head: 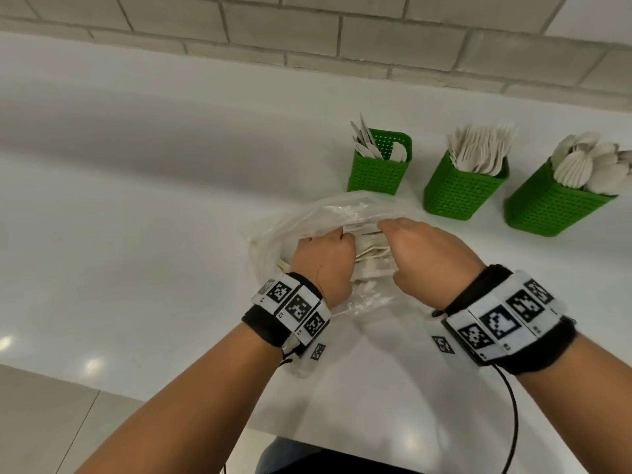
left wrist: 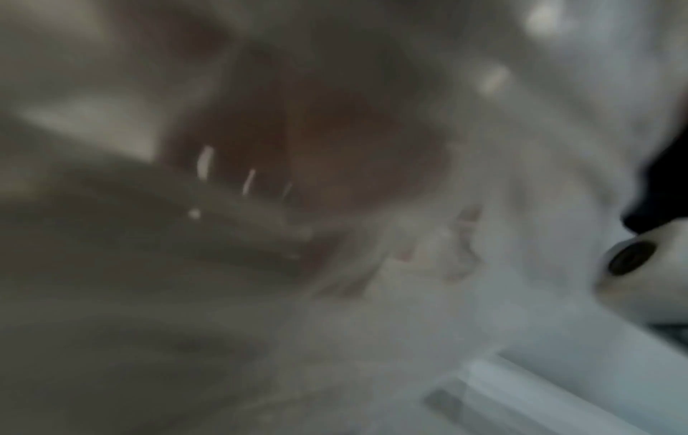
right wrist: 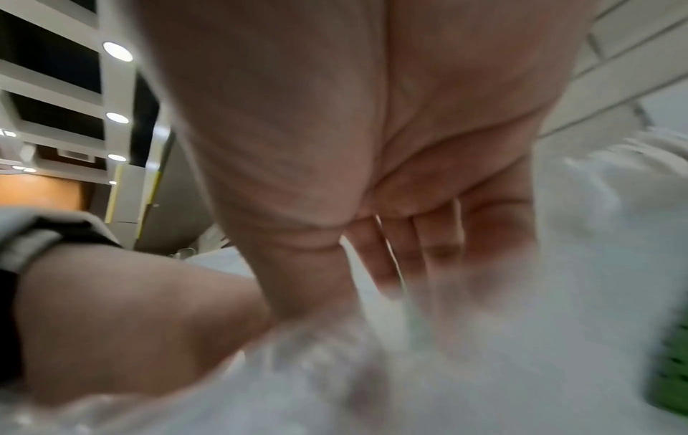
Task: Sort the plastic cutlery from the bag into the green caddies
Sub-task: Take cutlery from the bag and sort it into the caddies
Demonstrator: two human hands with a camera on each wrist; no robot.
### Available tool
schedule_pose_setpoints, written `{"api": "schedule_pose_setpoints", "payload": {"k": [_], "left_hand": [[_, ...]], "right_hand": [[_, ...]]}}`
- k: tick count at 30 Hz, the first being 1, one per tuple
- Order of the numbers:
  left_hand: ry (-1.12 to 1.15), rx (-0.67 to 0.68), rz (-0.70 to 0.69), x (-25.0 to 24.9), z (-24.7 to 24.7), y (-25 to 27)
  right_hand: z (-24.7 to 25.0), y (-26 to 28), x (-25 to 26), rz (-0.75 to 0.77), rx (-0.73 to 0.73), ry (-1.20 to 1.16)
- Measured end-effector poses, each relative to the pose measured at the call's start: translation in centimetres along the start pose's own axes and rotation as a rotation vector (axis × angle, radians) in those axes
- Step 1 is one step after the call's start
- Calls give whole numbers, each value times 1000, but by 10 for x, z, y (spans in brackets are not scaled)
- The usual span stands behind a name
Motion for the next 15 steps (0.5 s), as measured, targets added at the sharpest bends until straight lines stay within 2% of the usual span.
{"api": "schedule_pose_setpoints", "payload": {"k": [4,8,11,15], "left_hand": [[-62,-22,41,1,-4,-3],[-46,1,-30,-6,-5,-6],[-96,15,-14,-15,-2,-10],[-58,48,22,-5,-8,-13]], "right_hand": [[-4,-7,-22,-8,-67,32],[-10,-12,-23,11,-35,34],[-12,-14,-17,40,-33,-36],[-4,-9,-26,-17,-44,106]]}}
Point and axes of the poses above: each hand's wrist, its own y-axis away from the middle knuckle, its own z-axis out of the back of the hand, x = y × z, the point moved 4 cm from there along -y, towards the middle knuckle, and after that the axes turned 4 degrees about -y, right-handed, at the moved point
